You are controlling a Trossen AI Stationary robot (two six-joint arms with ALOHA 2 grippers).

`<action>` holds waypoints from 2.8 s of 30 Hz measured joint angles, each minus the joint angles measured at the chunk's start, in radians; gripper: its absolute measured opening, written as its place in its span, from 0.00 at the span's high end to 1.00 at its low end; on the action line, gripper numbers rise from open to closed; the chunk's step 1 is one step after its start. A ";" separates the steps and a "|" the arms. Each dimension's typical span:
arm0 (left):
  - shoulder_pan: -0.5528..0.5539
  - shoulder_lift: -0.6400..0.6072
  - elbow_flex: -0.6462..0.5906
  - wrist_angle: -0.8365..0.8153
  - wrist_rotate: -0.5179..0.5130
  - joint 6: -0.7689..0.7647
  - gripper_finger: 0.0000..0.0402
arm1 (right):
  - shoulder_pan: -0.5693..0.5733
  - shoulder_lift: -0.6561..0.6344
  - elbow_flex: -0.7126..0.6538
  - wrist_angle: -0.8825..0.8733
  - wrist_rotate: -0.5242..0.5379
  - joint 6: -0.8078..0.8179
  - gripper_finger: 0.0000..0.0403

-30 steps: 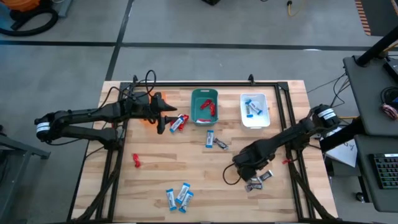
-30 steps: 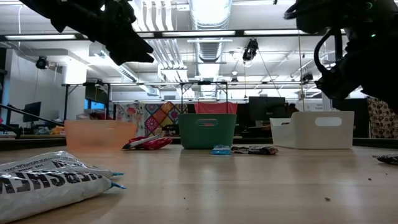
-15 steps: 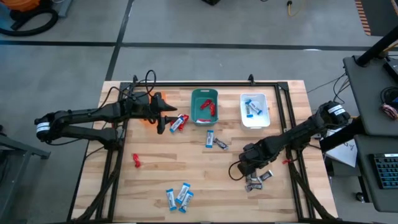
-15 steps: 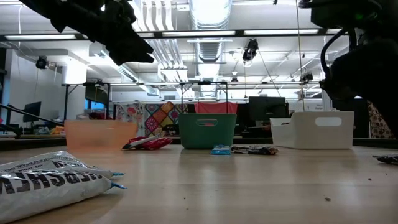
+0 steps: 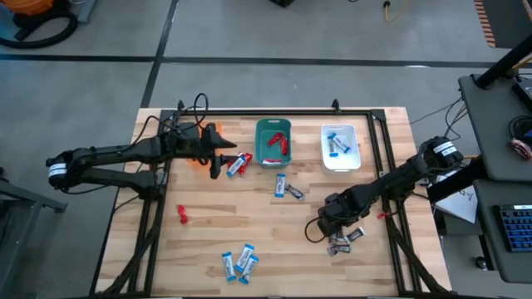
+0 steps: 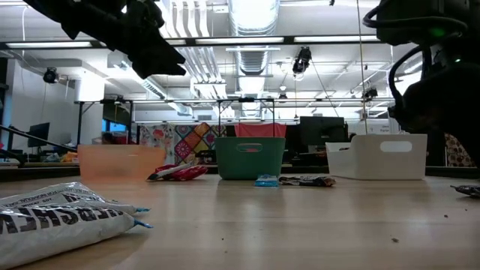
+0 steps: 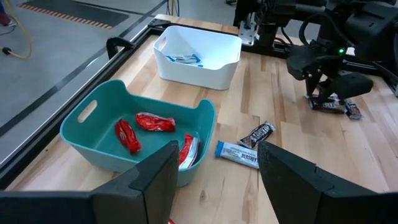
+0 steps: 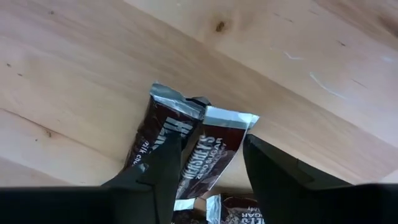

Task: Organize candy in baskets
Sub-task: Put the black chocolate bar into the orange bin

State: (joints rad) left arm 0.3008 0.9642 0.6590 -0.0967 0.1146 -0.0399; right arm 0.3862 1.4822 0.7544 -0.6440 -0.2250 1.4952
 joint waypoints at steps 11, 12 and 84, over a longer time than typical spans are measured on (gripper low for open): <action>0.000 0.000 0.000 0.000 0.000 -0.003 0.50 | 0.000 -0.005 0.000 0.003 0.011 -0.003 0.89; 0.000 0.000 0.000 0.000 0.000 -0.003 0.50 | 0.000 -0.007 0.000 0.003 0.011 -0.004 0.91; -0.164 0.730 0.058 1.257 0.568 -0.287 0.63 | -0.307 -0.099 -0.003 1.404 0.146 -1.498 0.96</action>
State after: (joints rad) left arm 0.1365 1.6942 0.7171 1.1600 0.6823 -0.3271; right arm 0.0795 1.3834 0.7517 0.7597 -0.0788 -0.0032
